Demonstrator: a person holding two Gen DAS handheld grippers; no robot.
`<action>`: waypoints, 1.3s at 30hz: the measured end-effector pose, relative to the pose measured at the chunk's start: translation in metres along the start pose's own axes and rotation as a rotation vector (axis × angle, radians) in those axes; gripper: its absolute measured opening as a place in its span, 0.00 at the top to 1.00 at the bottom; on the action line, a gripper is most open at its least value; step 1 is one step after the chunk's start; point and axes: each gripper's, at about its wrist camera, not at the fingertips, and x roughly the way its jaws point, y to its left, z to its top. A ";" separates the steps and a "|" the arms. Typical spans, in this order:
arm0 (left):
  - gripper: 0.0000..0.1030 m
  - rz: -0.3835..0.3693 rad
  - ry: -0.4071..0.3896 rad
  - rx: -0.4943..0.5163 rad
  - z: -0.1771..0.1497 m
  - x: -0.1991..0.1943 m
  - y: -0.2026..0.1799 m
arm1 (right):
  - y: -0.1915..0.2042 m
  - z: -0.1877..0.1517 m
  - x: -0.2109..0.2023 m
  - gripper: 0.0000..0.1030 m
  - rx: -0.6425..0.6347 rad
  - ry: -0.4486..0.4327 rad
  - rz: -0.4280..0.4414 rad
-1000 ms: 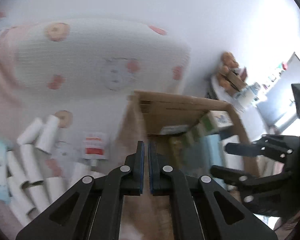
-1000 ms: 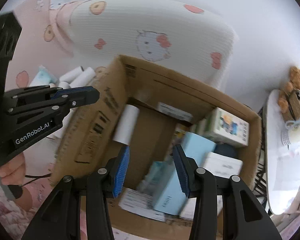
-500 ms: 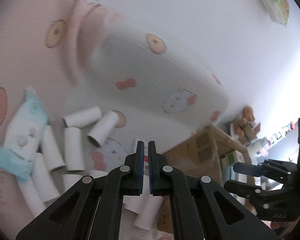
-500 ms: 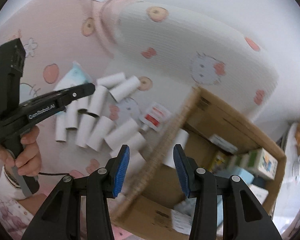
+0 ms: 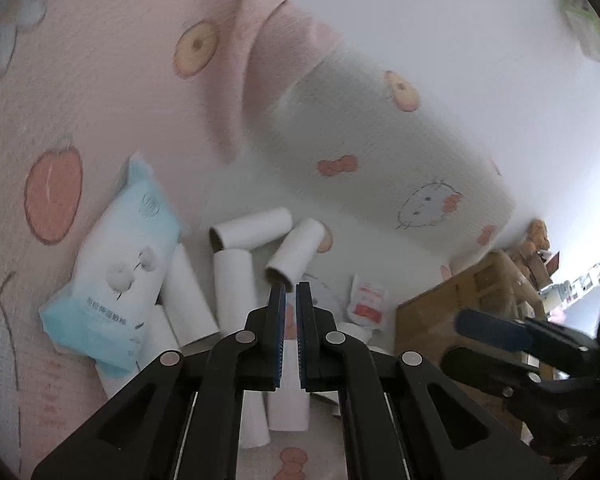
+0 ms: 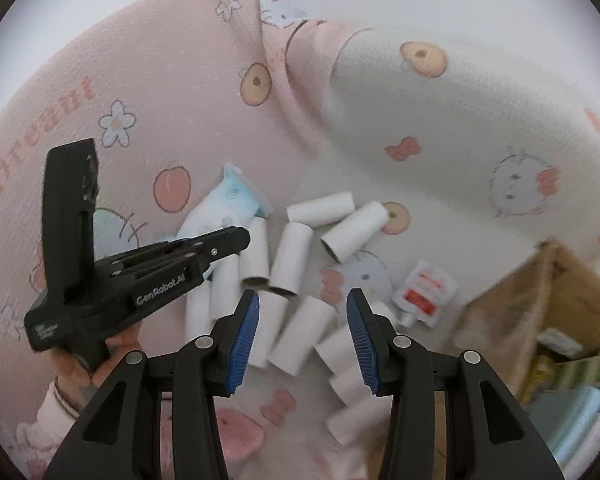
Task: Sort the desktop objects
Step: 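Lower the right gripper onto a white tube and close on it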
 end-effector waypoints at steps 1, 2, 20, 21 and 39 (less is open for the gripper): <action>0.96 -0.002 0.008 -0.004 -0.001 0.003 0.005 | -0.001 0.000 0.006 0.59 0.013 -0.015 0.023; 0.96 0.002 0.012 -0.004 -0.003 0.005 0.009 | -0.003 0.000 0.013 0.59 0.034 -0.040 0.050; 0.56 0.086 0.069 0.154 0.066 0.063 0.036 | -0.032 0.019 0.118 0.33 0.326 -0.310 0.088; 0.56 0.077 0.075 0.135 0.074 0.064 0.042 | -0.034 0.024 0.124 0.33 0.335 -0.293 0.077; 0.52 -0.034 0.313 0.071 0.117 0.155 0.051 | -0.022 0.072 0.203 0.33 0.240 -0.103 -0.034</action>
